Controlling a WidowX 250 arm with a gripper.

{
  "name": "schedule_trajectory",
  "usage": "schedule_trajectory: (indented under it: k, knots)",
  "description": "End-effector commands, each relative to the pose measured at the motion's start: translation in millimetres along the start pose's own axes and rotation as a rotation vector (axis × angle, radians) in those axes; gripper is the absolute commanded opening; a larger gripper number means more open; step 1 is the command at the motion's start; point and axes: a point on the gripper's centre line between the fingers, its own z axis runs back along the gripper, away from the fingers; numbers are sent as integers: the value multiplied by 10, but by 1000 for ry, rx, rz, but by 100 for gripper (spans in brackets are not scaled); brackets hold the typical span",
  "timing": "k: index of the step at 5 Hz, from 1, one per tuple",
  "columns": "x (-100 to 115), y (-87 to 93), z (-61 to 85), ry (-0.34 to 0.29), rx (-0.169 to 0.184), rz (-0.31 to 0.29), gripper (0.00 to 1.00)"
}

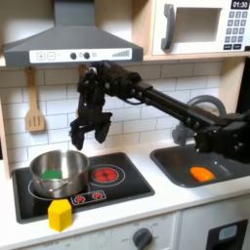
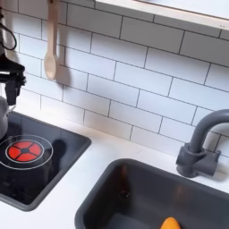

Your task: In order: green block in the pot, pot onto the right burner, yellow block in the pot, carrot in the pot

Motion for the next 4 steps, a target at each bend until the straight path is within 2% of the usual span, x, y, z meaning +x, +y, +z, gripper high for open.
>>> schedule_trajectory:
  k: [1,3,4]
  knots:
    - [118,-52,-211,34,13,-14,100]
    - [110,-58,-319,55,12,-34,100]
    - [41,-46,-312,54,14,-62,100]
